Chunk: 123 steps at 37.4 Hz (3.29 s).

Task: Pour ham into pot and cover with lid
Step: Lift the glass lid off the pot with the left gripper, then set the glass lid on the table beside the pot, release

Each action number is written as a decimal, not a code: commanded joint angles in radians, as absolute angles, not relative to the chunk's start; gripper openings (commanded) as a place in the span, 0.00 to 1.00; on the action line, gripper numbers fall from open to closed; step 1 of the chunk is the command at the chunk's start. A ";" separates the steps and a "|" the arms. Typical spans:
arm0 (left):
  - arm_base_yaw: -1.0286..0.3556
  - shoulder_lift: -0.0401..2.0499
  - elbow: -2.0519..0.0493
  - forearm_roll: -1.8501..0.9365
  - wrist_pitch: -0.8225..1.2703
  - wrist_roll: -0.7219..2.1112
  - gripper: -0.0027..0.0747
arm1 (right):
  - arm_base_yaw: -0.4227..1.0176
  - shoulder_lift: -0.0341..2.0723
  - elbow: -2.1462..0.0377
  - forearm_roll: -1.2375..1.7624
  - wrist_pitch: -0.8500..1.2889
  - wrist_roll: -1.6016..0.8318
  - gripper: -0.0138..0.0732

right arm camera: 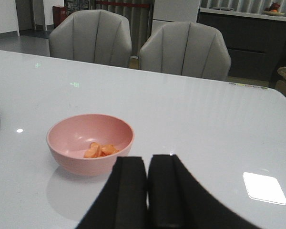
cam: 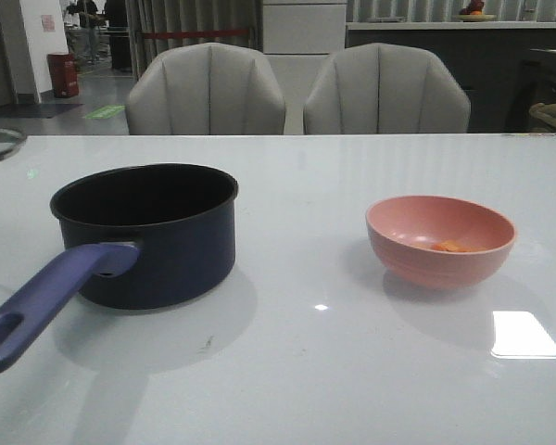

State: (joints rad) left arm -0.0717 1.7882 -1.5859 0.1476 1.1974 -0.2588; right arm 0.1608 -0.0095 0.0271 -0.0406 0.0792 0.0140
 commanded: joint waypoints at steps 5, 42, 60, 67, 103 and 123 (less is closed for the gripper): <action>-0.037 1.732 -1.442 0.143 0.993 -0.248 0.40 | 0.154 -0.030 0.022 -0.050 0.000 0.014 0.36; -0.033 1.875 -1.383 0.099 0.888 -0.192 0.89 | 0.154 -0.030 0.022 -0.050 0.000 0.014 0.36; -0.049 1.653 -1.390 0.044 0.930 -0.113 0.89 | 0.154 -0.030 0.022 -0.050 0.000 0.014 0.36; -0.087 1.447 -1.282 0.030 0.894 -0.113 0.89 | 0.154 -0.030 0.022 -0.050 0.000 0.014 0.36; -0.269 0.309 -0.484 -0.025 0.436 -0.113 0.89 | 0.154 -0.030 0.022 -0.050 0.000 0.014 0.36; -0.285 0.173 -0.409 0.000 0.354 -0.113 0.89 | 0.154 -0.030 0.020 -0.044 -0.147 0.028 0.36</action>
State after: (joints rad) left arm -0.2763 0.1618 -0.3829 0.0000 0.4403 -0.1145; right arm 0.1608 -0.0095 0.0271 -0.0406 0.0192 0.0140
